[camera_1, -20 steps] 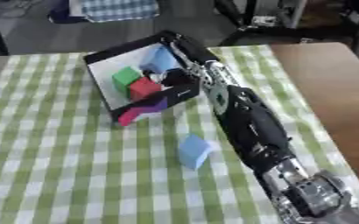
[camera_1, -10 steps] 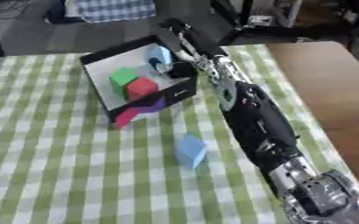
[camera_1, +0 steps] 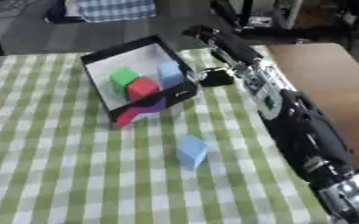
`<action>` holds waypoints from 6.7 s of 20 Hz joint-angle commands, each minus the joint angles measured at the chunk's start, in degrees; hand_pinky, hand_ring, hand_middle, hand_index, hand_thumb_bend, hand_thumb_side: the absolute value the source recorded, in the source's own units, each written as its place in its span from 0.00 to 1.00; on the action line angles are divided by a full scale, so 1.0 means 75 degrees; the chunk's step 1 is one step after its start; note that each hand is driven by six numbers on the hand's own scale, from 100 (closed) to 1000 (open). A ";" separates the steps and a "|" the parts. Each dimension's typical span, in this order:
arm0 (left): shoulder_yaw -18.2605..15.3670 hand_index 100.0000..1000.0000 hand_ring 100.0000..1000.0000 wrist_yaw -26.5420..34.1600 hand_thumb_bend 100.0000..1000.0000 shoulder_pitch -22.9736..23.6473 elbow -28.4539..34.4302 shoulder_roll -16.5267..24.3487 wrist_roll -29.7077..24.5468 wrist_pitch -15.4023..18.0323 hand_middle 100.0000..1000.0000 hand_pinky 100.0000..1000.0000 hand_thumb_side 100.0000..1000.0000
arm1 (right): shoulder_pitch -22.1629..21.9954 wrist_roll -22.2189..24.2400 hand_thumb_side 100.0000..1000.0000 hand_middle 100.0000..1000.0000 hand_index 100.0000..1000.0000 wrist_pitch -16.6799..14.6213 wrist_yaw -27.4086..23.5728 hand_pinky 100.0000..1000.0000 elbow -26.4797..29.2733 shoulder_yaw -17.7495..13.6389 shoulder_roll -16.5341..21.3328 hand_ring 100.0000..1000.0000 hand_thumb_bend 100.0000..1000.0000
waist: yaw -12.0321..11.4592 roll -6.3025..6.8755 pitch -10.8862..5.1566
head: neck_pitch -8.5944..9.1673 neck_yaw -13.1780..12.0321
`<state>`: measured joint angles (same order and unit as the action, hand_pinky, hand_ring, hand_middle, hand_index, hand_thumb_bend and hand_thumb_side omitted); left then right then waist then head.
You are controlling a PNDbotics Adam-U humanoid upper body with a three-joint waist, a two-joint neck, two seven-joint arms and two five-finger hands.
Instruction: Pick up objects on the table and place them in the box.
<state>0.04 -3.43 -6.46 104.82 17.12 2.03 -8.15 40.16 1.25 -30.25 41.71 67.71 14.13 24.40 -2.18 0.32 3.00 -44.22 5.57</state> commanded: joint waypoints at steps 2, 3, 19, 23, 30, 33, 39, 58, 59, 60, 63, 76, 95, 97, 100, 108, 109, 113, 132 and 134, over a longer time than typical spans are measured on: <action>-0.0085 0.81 0.47 -0.0033 0.20 -0.0014 0.0046 0.0218 0.0010 0.0015 0.50 0.74 0.77 | -0.0354 0.0239 0.58 0.85 0.92 -0.0537 -0.0568 0.92 0.1009 0.0274 0.0924 0.82 0.16 | 0.0021 -0.0111 -0.0125 | 0.0014 -0.0036; -0.0087 0.81 0.47 -0.0035 0.20 -0.0008 0.0044 0.0222 0.0001 0.0016 0.50 0.74 0.77 | -0.0501 0.0344 0.58 0.85 0.92 -0.0661 -0.0691 0.92 0.1210 0.0349 0.1095 0.83 0.16 | 0.0027 -0.0117 -0.0126 | 0.0014 -0.0022; -0.0030 0.81 0.47 -0.0044 0.22 0.0001 -0.0005 0.0249 -0.0137 0.0020 0.50 0.74 0.76 | -0.0793 0.3835 0.38 0.95 0.98 -0.0820 -0.1870 0.95 0.2727 0.2265 0.2388 0.92 0.23 | -0.0036 -0.0193 -0.0153 | 0.0014 0.0282; -0.0030 0.81 0.47 -0.0045 0.20 0.0017 -0.0012 0.0241 -0.0146 0.0026 0.50 0.74 0.78 | -0.0406 0.5908 0.39 0.95 0.97 -0.0332 -0.2706 0.95 0.2838 0.1955 0.2076 0.92 0.29 | -0.0008 -0.0177 -0.0168 | 0.0014 0.0285; -0.0031 0.81 0.47 -0.0044 0.19 0.0025 -0.0006 0.0230 -0.0153 0.0031 0.50 0.74 0.78 | -0.0164 0.6726 0.36 0.96 0.94 -0.0263 -0.2789 0.95 0.2693 0.2032 0.1783 0.93 0.28 | -0.0010 -0.0159 -0.0168 | 0.0014 0.0319; -0.0032 0.81 0.47 -0.0045 0.19 0.0028 -0.0008 0.0228 -0.0153 0.0029 0.50 0.74 0.78 | -0.0233 0.6716 0.36 0.95 0.93 -0.0342 -0.2631 0.95 0.2528 0.2039 0.1739 0.92 0.27 | -0.0016 -0.0159 -0.0163 | 0.0014 0.0328; -0.0031 0.81 0.47 -0.0041 0.19 0.0017 -0.0010 0.0205 -0.0159 0.0031 0.50 0.74 0.78 | -0.0482 0.6261 0.36 0.94 0.93 -0.0509 -0.2160 0.95 0.1918 0.1951 0.1524 0.92 0.22 | -0.0036 -0.0129 -0.0143 | 0.0014 0.0344; -0.0024 0.81 0.48 -0.0021 0.19 0.0003 -0.0012 0.0133 -0.0193 0.0044 0.50 0.74 0.78 | -0.0821 0.5156 0.27 0.91 0.80 -0.1190 -0.0707 0.94 0.0651 0.1816 0.0854 0.90 0.10 | -0.0045 -0.0065 -0.0123 | 0.0014 0.0359; -0.0025 0.81 0.48 -0.0020 0.18 0.0004 -0.0012 0.0130 -0.0193 0.0044 0.50 0.74 0.78 | -0.0809 0.5093 0.26 0.91 0.77 -0.1208 -0.0706 0.94 0.0647 0.1812 0.0826 0.90 0.09 | -0.0047 -0.0065 -0.0125 | 0.0014 0.0361; -0.0025 0.81 0.48 -0.0018 0.18 0.0004 -0.0013 0.0128 -0.0194 0.0045 0.50 0.74 0.78 | -0.0795 0.5040 0.26 0.91 0.73 -0.1215 -0.0717 0.94 0.0646 0.1811 0.0804 0.90 0.08 | -0.0049 -0.0066 -0.0127 | 0.0014 0.0361; -0.0023 0.81 0.48 -0.0016 0.18 0.0004 -0.0015 0.0124 -0.0199 0.0047 0.50 0.74 0.79 | -0.0750 0.4916 0.24 0.88 0.52 -0.1213 -0.0776 0.93 0.0685 0.1805 0.0776 0.89 0.06 | -0.0051 -0.0069 -0.0133 | 0.0014 0.0360; -0.0056 0.81 0.48 -0.0017 0.19 0.0046 -0.0022 0.0133 -0.0173 0.0051 0.50 0.74 0.78 | -0.0079 0.4755 0.16 0.81 0.29 -0.0388 -0.2371 0.92 0.1857 0.1435 0.1038 0.84 0.01 | -0.0026 -0.0094 -0.0183 | 0.0014 0.0300; -0.0046 0.81 0.48 -0.0023 0.18 0.0048 -0.0022 0.0150 -0.0195 0.0045 0.50 0.74 0.79 | -0.0231 0.6515 0.54 0.95 1.00 -0.0673 -0.2081 0.97 0.1649 0.1876 0.1275 0.94 0.43 | -0.0021 -0.0091 -0.0143 | 0.0014 0.0260; -0.0042 0.81 0.48 -0.0023 0.18 0.0041 -0.0019 0.0147 -0.0201 0.0045 0.50 0.74 0.79 | -0.0227 0.6552 0.51 0.96 1.00 -0.0727 -0.1928 0.97 0.1490 0.1881 0.1233 0.94 0.43 | -0.0018 -0.0081 -0.0132 | 0.0014 0.0260; -0.0041 0.81 0.48 -0.0021 0.18 0.0035 -0.0012 0.0137 -0.0206 0.0046 0.50 0.74 0.79 | -0.0234 0.6523 0.50 0.95 0.99 -0.0798 -0.1627 0.97 0.1176 0.1834 0.1111 0.94 0.43 | -0.0034 -0.0060 -0.0117 | 0.0014 0.0267; -0.0043 0.81 0.48 -0.0010 0.18 0.0029 -0.0007 0.0113 -0.0206 0.0043 0.50 0.74 0.79 | -0.0255 0.6136 0.49 0.94 0.95 -0.1099 -0.1125 0.97 0.0484 0.1773 0.0772 0.93 0.39 | -0.0064 -0.0031 -0.0097 | 0.0014 0.0283; -0.0043 0.81 0.48 -0.0010 0.18 0.0029 -0.0006 0.0111 -0.0208 0.0044 0.50 0.74 0.79 | -0.0258 0.6109 0.49 0.94 0.94 -0.1129 -0.1108 0.97 0.0453 0.1783 0.0747 0.93 0.39 | -0.0065 -0.0030 -0.0095 | 0.0014 0.0285; -0.0040 0.81 0.48 -0.0008 0.18 0.0031 -0.0009 0.0103 -0.0211 0.0043 0.50 0.74 0.79 | -0.0314 0.5994 0.48 0.93 0.92 -0.1191 -0.1110 0.97 0.0368 0.1803 0.0622 0.93 0.36 | -0.0067 -0.0025 -0.0087 | 0.0014 0.0288; -0.0040 0.81 0.48 0.0005 0.18 0.0006 -0.0006 0.0079 -0.0220 0.0051 0.50 0.74 0.79 | -0.0417 0.5684 0.38 0.90 0.55 -0.1311 -0.0842 0.96 0.0189 0.1809 0.0369 0.91 0.24 | -0.0114 -0.0025 -0.0078 | 0.0014 0.0299; -0.0043 0.81 0.48 0.0006 0.18 0.0006 -0.0006 0.0078 -0.0215 0.0051 0.50 0.74 0.79 | -0.0417 0.5534 0.36 0.88 0.44 -0.1314 -0.0816 0.95 0.0220 0.1772 0.0391 0.90 0.21 | -0.0108 -0.0025 -0.0084 | 0.0014 0.0299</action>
<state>0.07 -3.47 -5.66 103.85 17.06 0.39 -7.86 36.31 35.64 -32.37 34.85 69.07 28.06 26.40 -2.96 -0.45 2.99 -44.22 7.72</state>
